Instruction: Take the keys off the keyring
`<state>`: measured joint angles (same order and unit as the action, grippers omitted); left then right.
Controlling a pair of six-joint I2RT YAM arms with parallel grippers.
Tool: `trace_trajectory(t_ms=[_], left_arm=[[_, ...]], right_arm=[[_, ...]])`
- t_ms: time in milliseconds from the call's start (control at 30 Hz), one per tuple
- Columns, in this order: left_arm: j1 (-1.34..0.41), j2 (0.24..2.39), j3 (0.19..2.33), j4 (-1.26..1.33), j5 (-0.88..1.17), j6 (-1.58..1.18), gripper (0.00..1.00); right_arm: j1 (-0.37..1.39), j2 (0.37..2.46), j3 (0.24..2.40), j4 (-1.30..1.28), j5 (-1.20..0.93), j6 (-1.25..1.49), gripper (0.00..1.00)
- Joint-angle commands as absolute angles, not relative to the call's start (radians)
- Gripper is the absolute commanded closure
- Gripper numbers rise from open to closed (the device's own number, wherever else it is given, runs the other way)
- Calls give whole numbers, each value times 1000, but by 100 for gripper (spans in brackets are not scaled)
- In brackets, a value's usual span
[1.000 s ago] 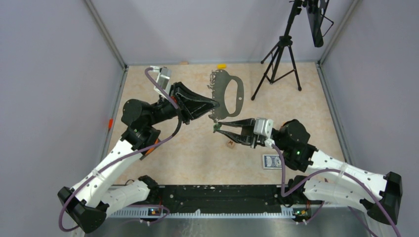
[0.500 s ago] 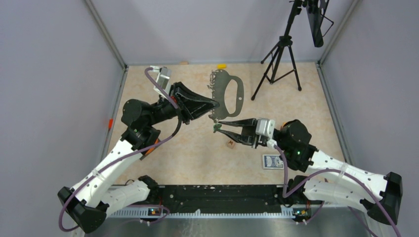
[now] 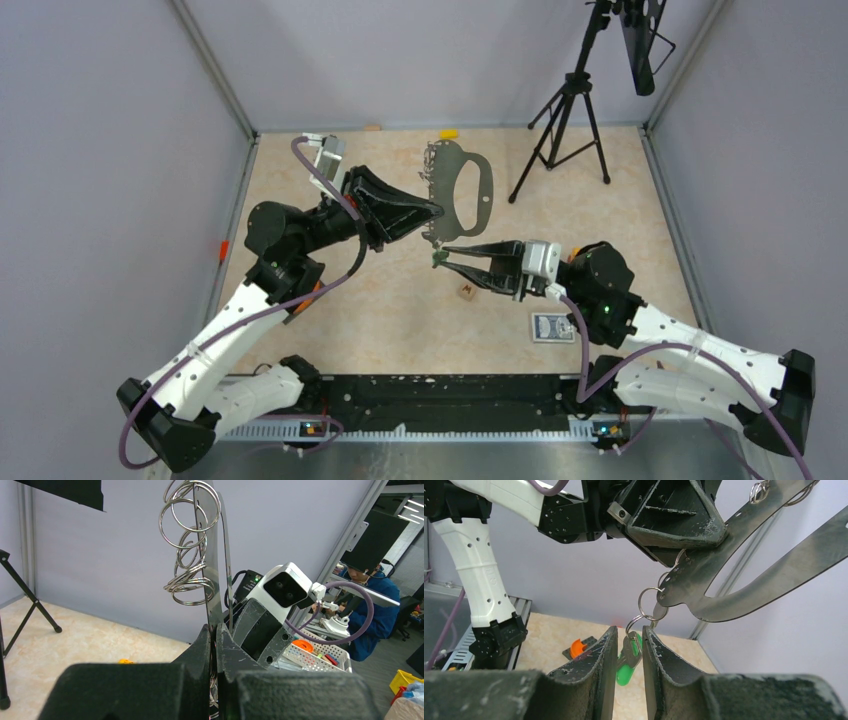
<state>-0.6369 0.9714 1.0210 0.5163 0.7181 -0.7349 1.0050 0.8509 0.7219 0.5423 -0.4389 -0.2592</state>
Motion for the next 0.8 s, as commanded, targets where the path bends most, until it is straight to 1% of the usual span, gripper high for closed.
trace_trajectory(t_ms=[0,767], left_arm=[[-640,968,1025,583,721,-748,100],[-641,965,1016,590,722,-753,100]], right_arm=[[1001,845,774,585,-473,-246,76],[1001,884,790,597,-495,-241,77]])
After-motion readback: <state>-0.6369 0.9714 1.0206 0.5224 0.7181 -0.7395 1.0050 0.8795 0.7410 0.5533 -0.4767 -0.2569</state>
